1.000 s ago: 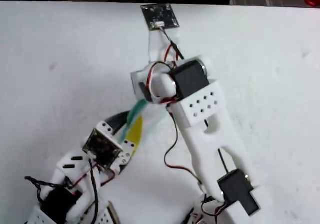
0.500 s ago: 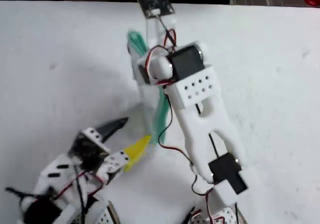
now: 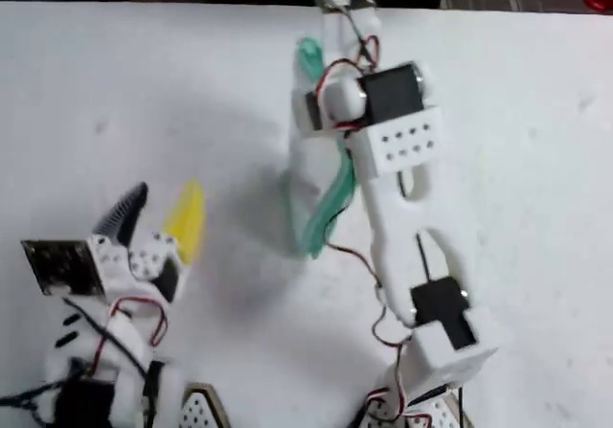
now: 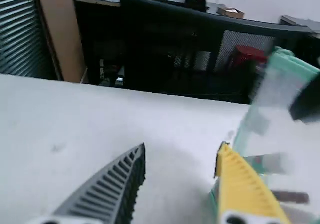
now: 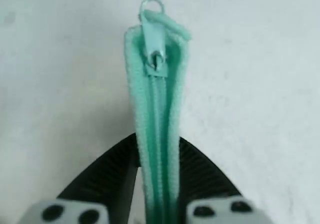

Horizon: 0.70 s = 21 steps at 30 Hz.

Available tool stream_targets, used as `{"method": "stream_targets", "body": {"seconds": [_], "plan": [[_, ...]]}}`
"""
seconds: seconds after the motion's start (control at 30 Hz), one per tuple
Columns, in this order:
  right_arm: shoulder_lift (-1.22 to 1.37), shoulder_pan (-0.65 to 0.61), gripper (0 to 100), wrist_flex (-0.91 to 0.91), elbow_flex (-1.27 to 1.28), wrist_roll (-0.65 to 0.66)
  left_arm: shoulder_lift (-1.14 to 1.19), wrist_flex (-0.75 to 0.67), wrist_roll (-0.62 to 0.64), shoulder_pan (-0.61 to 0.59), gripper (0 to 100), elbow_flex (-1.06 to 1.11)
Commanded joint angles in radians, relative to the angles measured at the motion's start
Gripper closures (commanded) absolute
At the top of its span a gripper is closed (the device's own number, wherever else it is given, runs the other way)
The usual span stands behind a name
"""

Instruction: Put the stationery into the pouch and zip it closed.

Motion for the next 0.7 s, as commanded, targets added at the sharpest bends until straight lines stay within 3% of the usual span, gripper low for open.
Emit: {"method": "stream_targets", "body": {"seconds": [0.0, 0.27, 0.67], "plan": [[-0.016, 0.088, 98.2, -0.061, 0.155, 0.012, -0.002, -0.133, 0.118, -0.061, 76, 0.083], [-0.016, 0.245, 98.2, -0.257, 0.522, 0.02, -0.002, -0.143, 0.124, -0.058, 76, 0.101], [-0.016, 0.133, 98.2, -0.642, 1.016, 0.014, -0.002, -0.215, 0.126, -0.056, 76, 0.166]]}}
